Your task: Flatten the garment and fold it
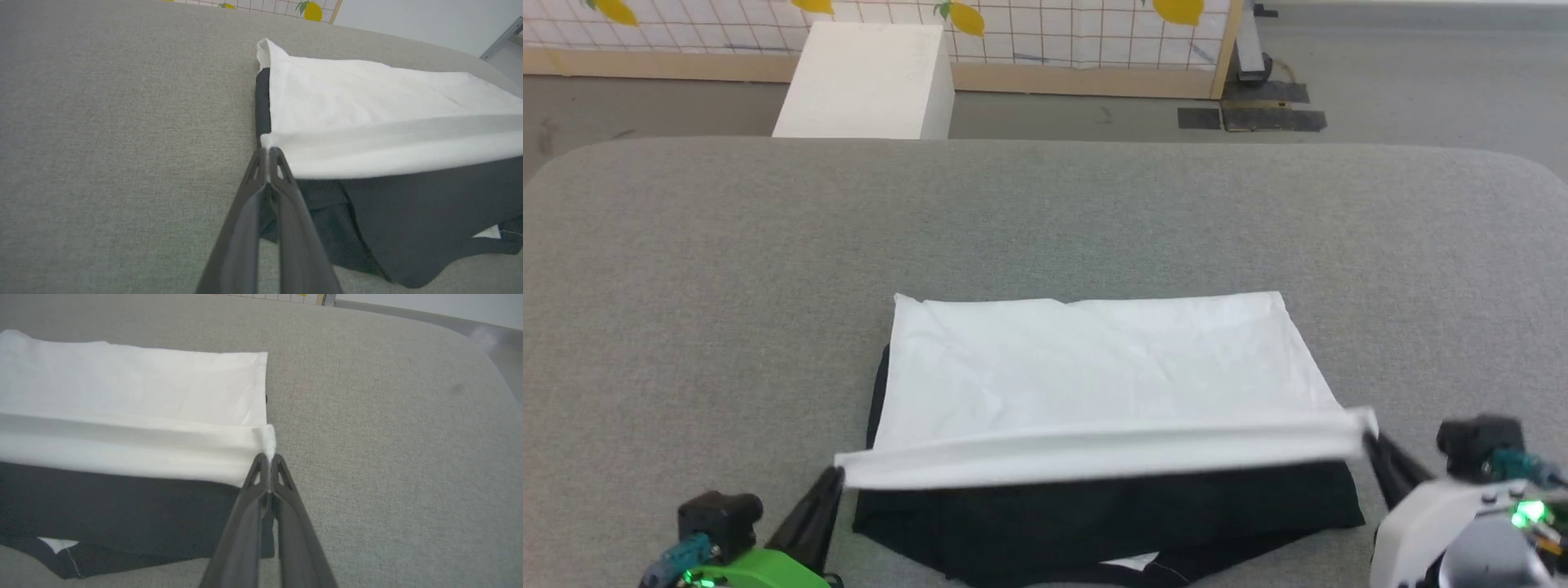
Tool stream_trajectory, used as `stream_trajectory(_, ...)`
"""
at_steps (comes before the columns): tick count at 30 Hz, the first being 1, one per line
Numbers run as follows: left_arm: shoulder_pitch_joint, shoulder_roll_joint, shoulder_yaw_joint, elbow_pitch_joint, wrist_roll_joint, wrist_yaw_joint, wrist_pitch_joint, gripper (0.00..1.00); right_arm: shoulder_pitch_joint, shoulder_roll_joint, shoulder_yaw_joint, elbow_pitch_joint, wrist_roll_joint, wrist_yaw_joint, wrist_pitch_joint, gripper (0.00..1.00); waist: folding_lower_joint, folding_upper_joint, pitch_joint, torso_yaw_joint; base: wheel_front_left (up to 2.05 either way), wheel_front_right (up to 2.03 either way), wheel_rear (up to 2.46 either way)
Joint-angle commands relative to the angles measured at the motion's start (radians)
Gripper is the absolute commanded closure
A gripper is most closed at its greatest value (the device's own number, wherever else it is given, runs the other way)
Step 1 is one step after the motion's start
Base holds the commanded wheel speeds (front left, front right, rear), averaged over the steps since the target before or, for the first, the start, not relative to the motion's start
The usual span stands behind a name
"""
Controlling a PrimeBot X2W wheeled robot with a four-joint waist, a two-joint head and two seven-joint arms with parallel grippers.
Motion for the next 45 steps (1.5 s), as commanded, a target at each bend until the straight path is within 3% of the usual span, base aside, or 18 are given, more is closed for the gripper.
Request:
stream_trajectory(1,0.016,-0.005,-0.002,0.016,-0.005,-0.005,-0.01,1.0,0.027,0.008,-0.008,-0.006,-0.015,-0.002,0.015,1.0,0.0001,0.0115,-0.004,0.004,0.0,0.0,0.0)
stream_trajectory(9,0.021,-0.053,-0.047,0.118,-0.008,-0.007,-0.013,1.0,0.107,0.054,-0.007,0.047,-0.033,-0.002,0.067,0.98,0.0001,0.0115,-0.011,-0.002,0.0,0.0,0.0)
stream_trajectory(10,0.021,-0.06,-0.052,0.128,-0.012,-0.009,-0.01,1.0,0.111,0.057,-0.005,0.053,-0.034,-0.002,0.068,0.67,0.0001,0.0115,-0.012,-0.003,0.0,0.0,0.0)
stream_trajectory(11,0.019,-0.065,-0.059,0.14,-0.011,-0.011,-0.01,0.67,0.115,0.06,-0.002,0.062,-0.034,-0.002,0.068,0.5,0.0001,0.0115,-0.014,-0.003,0.0,0.0,0.0)
stream_trajectory(12,0.018,-0.07,-0.063,0.149,-0.012,-0.012,-0.011,0.51,0.117,0.062,-0.001,0.07,-0.033,-0.002,0.067,0.06,0.0001,0.0115,-0.015,-0.003,0.0,0.0,0.0)
stream_trajectory(13,0.018,-0.076,-0.067,0.159,-0.013,-0.012,-0.013,0.03,0.12,0.065,-0.002,0.078,-0.029,-0.002,0.069,0.0,0.0001,0.0115,-0.017,-0.004,0.0,0.0,0.0)
stream_trajectory(21,0.033,-0.095,-0.038,0.181,-0.018,0.023,-0.076,0.0,0.143,0.084,-0.042,0.067,-0.004,-0.002,0.062,0.0,0.0001,0.0115,-0.043,0.005,0.0,0.0,0.0)
stream_trajectory(27,0.01,-0.106,0.021,0.152,0.044,0.093,-0.182,0.0,0.109,0.092,-0.106,0.027,0.047,-0.002,-0.031,0.0,0.0001,0.0115,-0.062,0.02,0.0,0.0,0.0)
stream_trajectory(31,-0.035,-0.126,0.053,0.122,0.106,0.107,-0.201,0.0,0.05,0.093,-0.122,0.067,0.088,-0.002,-0.099,0.0,0.0001,0.0115,-0.068,0.028,0.0,0.0,0.0)
stream_trajectory(39,-0.144,-0.192,0.095,0.1,0.237,0.035,-0.203,0.0,-0.087,0.093,-0.133,0.234,0.14,-0.002,-0.179,0.0,0.0001,0.0115,-0.066,0.041,0.0,0.0,0.0)
stream_trajectory(45,-0.205,-0.238,0.116,0.16,0.289,-0.01,-0.203,0.0,-0.171,0.093,-0.106,0.391,0.143,-0.002,-0.155,0.0,0.0001,0.0115,-0.063,0.042,0.0,0.0,0.0)
